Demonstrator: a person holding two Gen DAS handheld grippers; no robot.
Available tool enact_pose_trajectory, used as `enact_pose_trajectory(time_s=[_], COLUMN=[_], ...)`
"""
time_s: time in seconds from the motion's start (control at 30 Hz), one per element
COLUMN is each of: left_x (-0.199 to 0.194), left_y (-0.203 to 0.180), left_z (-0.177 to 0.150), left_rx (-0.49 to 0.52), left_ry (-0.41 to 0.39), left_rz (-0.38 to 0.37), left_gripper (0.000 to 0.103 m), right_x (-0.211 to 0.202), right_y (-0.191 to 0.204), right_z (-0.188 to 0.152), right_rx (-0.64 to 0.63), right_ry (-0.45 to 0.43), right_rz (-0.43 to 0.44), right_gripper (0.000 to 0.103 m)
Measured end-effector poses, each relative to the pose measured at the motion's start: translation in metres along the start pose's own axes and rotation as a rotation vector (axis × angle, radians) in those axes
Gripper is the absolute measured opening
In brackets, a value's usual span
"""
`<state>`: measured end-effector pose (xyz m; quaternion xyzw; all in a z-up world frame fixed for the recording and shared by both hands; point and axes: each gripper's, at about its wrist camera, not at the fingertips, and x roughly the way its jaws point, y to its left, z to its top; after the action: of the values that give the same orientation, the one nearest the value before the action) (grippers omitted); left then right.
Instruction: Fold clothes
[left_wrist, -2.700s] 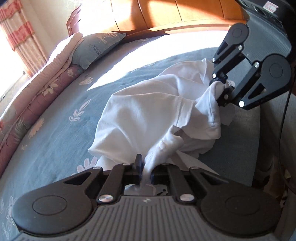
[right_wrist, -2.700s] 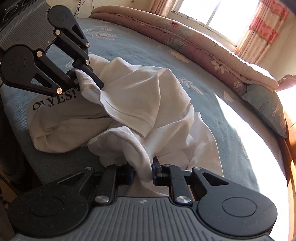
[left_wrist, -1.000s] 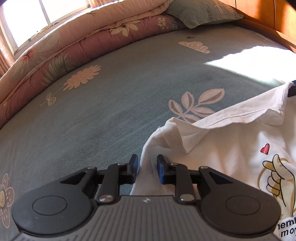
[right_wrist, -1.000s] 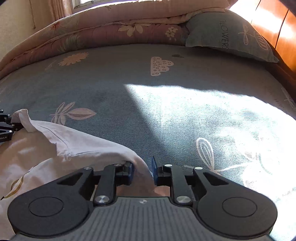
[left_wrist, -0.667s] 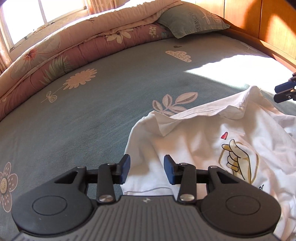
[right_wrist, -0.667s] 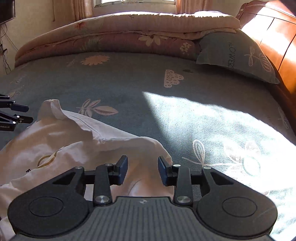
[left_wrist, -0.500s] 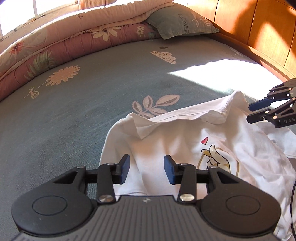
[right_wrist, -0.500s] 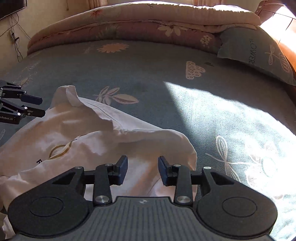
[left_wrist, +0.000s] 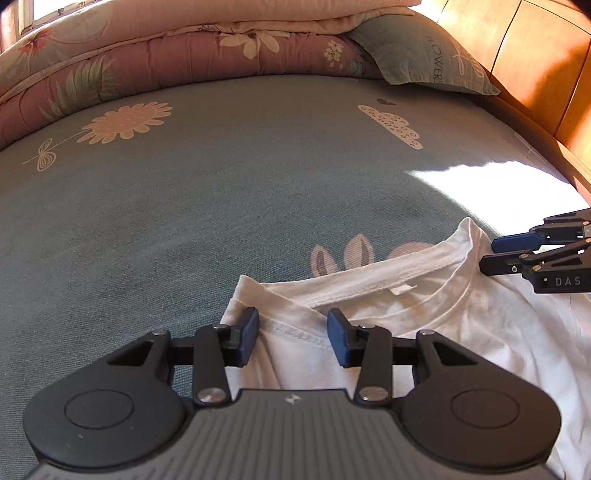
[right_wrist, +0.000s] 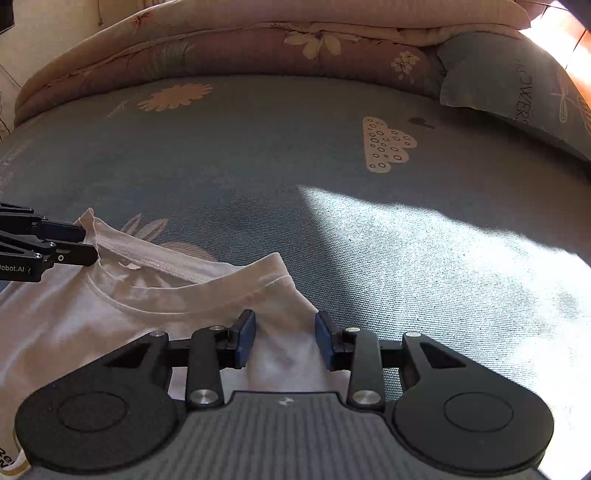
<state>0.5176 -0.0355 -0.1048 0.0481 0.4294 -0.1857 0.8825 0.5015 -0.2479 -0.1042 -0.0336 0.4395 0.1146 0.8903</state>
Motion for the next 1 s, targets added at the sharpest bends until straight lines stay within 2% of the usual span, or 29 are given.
enact_pose_trajectory(time_s=[0.1, 0.27, 0.37, 0.47, 0.6, 0.73, 0.9, 1.0], left_x=[-0.016, -0.074, -0.116, -0.151, -0.196, -0.231, -0.253, -0.257], left_y=[-0.005, -0.014, -0.022, -0.035, -0.055, -0.078, -0.102, -0.118], left_z=[-0.002, -0.02, -0.043, -0.07, -0.112, -0.151, -0.189, -0.207], left_rx=[0.022, 0.099, 0.122, 0.142, 0.148, 0.163, 0.15, 0.156], left_ry=[0.003, 0.023, 0.03, 0.041, 0.033, 0.002, -0.043, -0.053], left_rz=[-0.014, -0.001, -0.011, -0.015, -0.045, -0.048, -0.056, -0.045], left_gripper=[0.042, 0.043, 0.049, 0.049, 0.052, 0.059, 0.063, 0.064], right_x=[-0.013, -0.071, -0.112, -0.155, -0.201, -0.241, -0.265, -0.264], right_y=[0.0, 0.001, 0.0, 0.001, 0.009, 0.025, 0.039, 0.035], right_z=[-0.002, -0.017, -0.038, -0.072, -0.124, -0.179, -0.234, -0.257], right_rx=[0.007, -0.015, -0.017, 0.004, -0.001, -0.021, 0.024, 0.108], right_ry=[-0.007, -0.032, -0.037, -0.04, -0.056, -0.079, -0.099, -0.098], right_rz=[0.008, 0.028, 0.037, 0.054, -0.007, -0.056, -0.064, -0.041], right_gripper=[0.041, 0.042, 0.049, 0.051, 0.054, 0.064, 0.072, 0.072])
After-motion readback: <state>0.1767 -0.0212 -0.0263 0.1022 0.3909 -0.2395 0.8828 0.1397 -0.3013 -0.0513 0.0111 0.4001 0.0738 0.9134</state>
